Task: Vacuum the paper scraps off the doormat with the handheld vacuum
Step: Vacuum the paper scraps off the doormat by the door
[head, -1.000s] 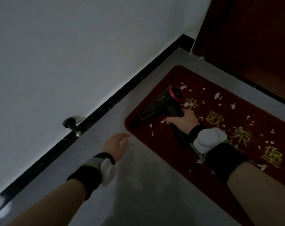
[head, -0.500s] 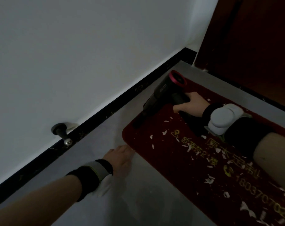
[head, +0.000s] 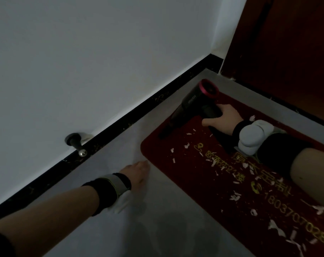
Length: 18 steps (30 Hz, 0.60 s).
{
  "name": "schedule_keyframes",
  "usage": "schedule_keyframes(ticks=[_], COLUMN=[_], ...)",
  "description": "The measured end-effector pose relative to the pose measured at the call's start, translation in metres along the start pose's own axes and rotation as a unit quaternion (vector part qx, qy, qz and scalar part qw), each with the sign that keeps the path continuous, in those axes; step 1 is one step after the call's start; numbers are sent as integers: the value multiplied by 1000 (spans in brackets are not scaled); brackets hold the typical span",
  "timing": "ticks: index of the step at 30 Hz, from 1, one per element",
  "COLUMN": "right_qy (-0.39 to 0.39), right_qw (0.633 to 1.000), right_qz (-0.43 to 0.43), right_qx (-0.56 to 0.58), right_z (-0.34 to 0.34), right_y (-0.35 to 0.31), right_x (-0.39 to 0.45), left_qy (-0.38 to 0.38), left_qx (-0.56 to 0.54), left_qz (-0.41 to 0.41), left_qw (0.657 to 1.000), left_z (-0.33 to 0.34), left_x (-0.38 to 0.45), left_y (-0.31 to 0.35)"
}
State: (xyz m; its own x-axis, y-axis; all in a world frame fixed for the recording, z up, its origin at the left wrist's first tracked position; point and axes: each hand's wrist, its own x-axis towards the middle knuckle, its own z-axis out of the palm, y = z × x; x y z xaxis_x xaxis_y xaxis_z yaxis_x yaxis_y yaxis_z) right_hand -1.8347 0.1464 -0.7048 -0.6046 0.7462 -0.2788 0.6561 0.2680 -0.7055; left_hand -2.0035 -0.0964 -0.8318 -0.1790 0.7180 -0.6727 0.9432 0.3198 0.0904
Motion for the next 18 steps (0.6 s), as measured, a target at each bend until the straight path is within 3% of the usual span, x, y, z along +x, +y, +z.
schedule_keyframes(ticks=[6,14,18], right_qy=[59,-60,4], right_qw=[998,995,996], right_qz=[-21,-84,-81], right_qx=[32,-13,-27], right_z=[36,76,67], right_y=[-3,-39,-37], right_x=[-6,-18,-12], left_qy=[-39,-54,-52], left_qx=[23,27,21], left_qz=[12,-3,-9], left_qw=[999,998,998], left_z=[-7,-10,-4], left_x=[-3,-4,-3], left_y=[2,3,7])
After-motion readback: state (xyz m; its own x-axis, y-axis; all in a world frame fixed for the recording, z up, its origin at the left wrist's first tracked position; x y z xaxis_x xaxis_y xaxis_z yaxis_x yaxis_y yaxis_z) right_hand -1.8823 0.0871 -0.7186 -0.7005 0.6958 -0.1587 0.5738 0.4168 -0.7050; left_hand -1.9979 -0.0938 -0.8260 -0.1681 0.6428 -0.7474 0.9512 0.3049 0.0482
